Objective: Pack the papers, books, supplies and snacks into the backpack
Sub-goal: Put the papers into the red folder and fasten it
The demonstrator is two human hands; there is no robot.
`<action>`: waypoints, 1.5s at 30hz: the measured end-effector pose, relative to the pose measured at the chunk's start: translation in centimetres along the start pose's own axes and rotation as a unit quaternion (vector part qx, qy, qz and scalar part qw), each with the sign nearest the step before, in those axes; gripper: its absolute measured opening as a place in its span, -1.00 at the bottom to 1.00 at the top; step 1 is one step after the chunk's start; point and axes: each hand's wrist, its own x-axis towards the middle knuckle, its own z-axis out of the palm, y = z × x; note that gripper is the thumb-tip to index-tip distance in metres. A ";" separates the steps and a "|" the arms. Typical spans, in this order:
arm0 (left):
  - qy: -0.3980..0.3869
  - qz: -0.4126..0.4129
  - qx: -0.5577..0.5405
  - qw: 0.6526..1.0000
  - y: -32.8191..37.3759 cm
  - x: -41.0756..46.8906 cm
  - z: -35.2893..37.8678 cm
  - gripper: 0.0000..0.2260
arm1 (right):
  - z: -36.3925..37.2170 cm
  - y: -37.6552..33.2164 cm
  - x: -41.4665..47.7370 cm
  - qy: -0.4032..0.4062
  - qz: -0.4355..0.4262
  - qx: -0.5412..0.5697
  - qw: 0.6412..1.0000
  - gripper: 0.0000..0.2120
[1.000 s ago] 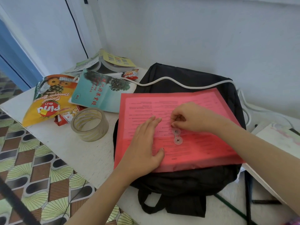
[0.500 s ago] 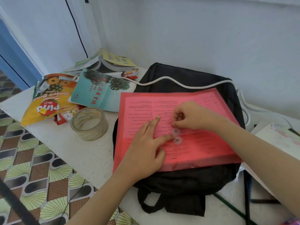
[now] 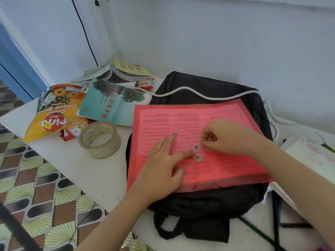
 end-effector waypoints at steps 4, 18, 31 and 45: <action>0.010 -0.003 -0.015 1.000 -0.1 -0.1 0.0 -0.57 | 0.7 -0.7 -1.3 0.015 -0.018 -0.046 0.999 -0.95; 0.016 -0.006 -0.011 1.000 -0.2 0.1 0.4 -0.52 | 1.5 -1.9 -2.6 0.051 -0.046 -0.069 0.995 -0.83; 0.030 -0.004 -0.026 0.999 -0.1 0.0 0.3 -0.52 | 1.5 -3.2 -1.2 0.048 -0.079 -0.071 0.993 -0.84; 0.033 -0.012 -0.039 0.999 -0.2 0.1 0.2 -0.52 | 0.8 -1.6 2.7 -0.004 -0.086 -0.042 0.995 -0.91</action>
